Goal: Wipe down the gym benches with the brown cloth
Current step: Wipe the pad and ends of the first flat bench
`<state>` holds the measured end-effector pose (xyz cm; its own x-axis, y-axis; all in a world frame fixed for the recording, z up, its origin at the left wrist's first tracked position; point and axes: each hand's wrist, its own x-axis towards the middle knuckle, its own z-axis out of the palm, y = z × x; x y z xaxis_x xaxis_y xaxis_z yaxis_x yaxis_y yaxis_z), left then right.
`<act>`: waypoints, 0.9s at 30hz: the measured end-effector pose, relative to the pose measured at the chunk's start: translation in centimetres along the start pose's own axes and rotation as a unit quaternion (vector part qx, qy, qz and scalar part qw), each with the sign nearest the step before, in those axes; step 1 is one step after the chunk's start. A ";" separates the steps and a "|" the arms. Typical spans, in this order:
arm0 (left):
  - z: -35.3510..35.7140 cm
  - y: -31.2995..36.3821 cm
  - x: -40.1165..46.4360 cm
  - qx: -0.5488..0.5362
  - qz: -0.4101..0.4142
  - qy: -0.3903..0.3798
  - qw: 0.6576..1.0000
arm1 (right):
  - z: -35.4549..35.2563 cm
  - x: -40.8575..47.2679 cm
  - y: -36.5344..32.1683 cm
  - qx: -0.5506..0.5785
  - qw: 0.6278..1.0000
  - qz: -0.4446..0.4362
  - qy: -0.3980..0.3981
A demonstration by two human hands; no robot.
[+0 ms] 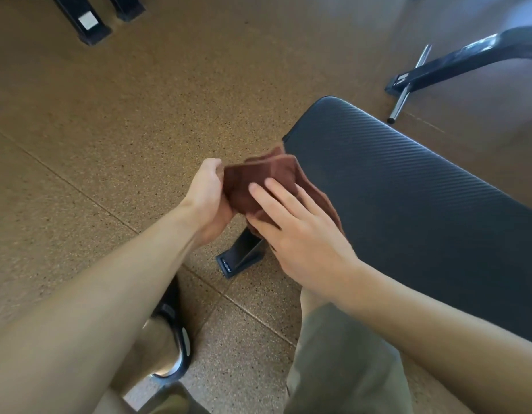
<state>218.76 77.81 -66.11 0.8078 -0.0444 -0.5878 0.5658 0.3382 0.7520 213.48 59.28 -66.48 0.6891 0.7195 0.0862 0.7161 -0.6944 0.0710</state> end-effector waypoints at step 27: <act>2.1 -0.2 -0.5 0.161 0.091 0.138 0.973 | -1.1 -6.0 2.4 0.124 0.991 0.036 0.022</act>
<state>218.62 75.77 -65.38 0.8496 0.2588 -0.4596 0.4752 0.0027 0.8799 210.96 53.24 -65.75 0.7385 0.6625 0.1251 0.6735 -0.7163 -0.1825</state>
